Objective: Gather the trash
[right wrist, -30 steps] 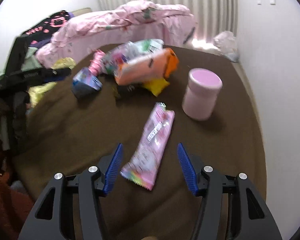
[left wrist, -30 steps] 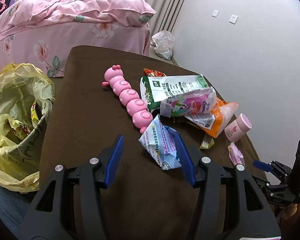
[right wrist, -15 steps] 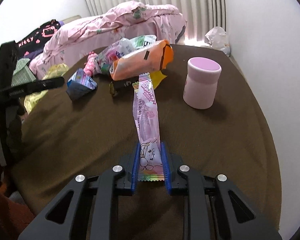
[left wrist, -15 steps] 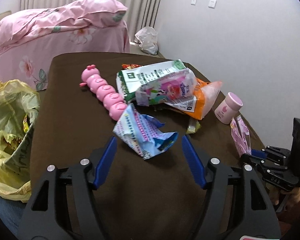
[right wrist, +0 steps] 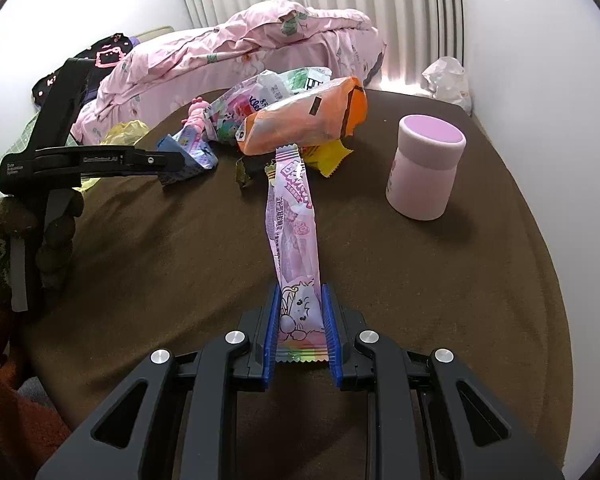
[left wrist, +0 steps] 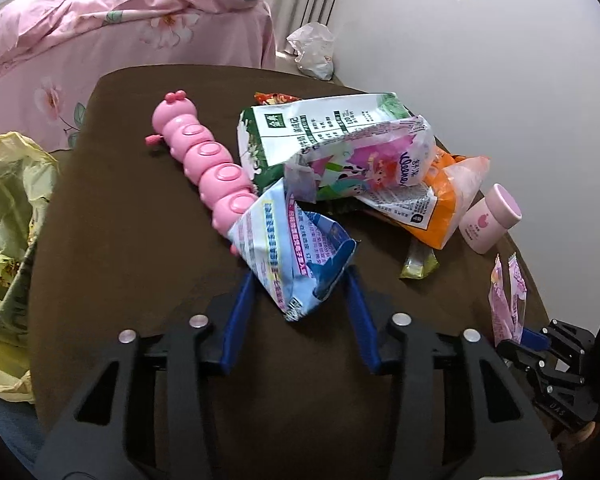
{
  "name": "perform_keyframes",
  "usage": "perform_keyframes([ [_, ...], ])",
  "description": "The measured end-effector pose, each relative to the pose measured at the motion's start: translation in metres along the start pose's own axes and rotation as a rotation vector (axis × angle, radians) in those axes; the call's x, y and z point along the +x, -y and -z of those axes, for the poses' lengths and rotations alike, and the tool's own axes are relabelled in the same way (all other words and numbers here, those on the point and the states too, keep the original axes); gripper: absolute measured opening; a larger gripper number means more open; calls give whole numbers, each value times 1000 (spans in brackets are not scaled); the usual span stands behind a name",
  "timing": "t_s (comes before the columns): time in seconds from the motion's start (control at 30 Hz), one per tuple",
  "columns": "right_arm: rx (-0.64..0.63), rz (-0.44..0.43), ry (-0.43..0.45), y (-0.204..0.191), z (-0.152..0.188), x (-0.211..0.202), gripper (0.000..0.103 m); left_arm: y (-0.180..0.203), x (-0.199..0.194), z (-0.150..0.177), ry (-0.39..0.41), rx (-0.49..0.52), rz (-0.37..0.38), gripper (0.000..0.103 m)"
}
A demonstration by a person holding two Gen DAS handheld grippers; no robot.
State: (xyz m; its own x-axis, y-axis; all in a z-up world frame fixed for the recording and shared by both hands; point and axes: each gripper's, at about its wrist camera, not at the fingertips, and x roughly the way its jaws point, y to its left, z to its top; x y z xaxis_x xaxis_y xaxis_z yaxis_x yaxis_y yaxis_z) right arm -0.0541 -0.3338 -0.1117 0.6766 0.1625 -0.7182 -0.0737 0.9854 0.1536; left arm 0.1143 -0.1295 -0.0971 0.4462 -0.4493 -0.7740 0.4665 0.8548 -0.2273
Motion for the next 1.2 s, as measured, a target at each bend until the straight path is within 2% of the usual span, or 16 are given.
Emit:
perform_keyframes([
  [0.2, 3, -6, 8, 1, 1, -1, 20, -5, 8, -8, 4, -53, 26, 30],
  [0.33, -4, -6, 27, 0, -1, -6, 20, -11, 0, -7, 29, -82, 37, 22],
  [0.6, -36, -5, 78, -7, -13, -22, 20, -9, -47, -1, 128, -51, 39, 17],
  [0.83, -110, -5, 136, -30, -35, -36, 20, -16, -80, 0, 190, -43, 12, 17],
  [0.93, -125, -15, 153, -38, -38, -41, 20, -14, -80, 5, 176, -27, -10, 17],
  [1.03, -138, -15, 141, -42, -35, -41, 20, -11, -68, 14, 122, -16, -36, 19],
  [1.2, -121, -17, 122, -38, -30, -35, 20, -12, -46, 21, 63, -36, -29, 20],
])
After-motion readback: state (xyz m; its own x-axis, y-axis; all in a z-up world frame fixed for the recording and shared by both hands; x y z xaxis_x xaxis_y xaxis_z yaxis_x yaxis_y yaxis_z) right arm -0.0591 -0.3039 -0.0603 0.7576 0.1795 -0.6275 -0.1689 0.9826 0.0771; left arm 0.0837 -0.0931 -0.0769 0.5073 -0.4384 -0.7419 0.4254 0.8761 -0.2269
